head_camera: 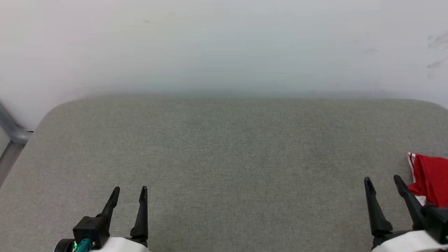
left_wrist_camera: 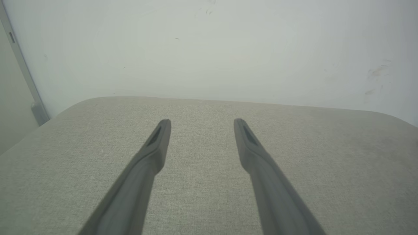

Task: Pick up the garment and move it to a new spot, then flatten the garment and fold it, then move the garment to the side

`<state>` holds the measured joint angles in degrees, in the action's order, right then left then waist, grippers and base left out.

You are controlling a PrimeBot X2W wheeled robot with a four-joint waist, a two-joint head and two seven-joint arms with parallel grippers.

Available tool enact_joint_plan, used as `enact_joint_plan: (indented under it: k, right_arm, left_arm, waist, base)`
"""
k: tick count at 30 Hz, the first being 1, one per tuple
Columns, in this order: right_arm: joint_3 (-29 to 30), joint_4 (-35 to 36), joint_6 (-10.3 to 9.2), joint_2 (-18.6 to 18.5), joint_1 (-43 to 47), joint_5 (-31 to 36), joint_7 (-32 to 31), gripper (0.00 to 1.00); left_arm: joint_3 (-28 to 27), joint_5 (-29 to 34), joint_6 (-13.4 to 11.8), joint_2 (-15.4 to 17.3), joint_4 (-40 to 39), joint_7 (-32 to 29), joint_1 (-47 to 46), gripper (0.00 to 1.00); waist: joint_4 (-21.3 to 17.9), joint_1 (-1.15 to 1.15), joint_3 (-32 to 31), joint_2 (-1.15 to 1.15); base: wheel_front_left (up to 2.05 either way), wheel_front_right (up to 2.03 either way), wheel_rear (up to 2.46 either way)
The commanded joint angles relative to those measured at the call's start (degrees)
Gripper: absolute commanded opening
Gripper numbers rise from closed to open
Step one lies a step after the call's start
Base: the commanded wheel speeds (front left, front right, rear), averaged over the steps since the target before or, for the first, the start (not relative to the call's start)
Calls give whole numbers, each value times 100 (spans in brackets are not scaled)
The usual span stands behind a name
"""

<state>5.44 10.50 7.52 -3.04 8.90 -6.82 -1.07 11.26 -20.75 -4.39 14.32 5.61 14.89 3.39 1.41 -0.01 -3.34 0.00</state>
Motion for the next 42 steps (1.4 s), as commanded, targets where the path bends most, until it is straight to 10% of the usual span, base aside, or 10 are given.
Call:
enact_joint_plan:
  k: [1,34,35,42]
  right_arm:
    - [23,110,-7,22,137,-25,-22,100]
    - [-62,467,-7,26,548,-180,-133,100]
    - [-62,472,-7,26,547,-184,-132,0]
    - [-110,223,0,-18,455,-782,-115,0]
  left_arm:
    - [0,29,-12,28,-2,29,80,100]
    - [-94,142,53,-16,63,41,90,100]
    - [-90,126,64,-20,74,41,87,0]
    - [-190,-384,124,-129,203,-163,82,0]
  waist:
    - [-16,1,-10,0]
    - [-47,1,-92,0]
    - [-44,1,-91,0]
    - [-49,1,-74,0]
  base:
    - [0,0,0]
    - [0,0,0]
    - [0,0,0]
    - [0,0,0]
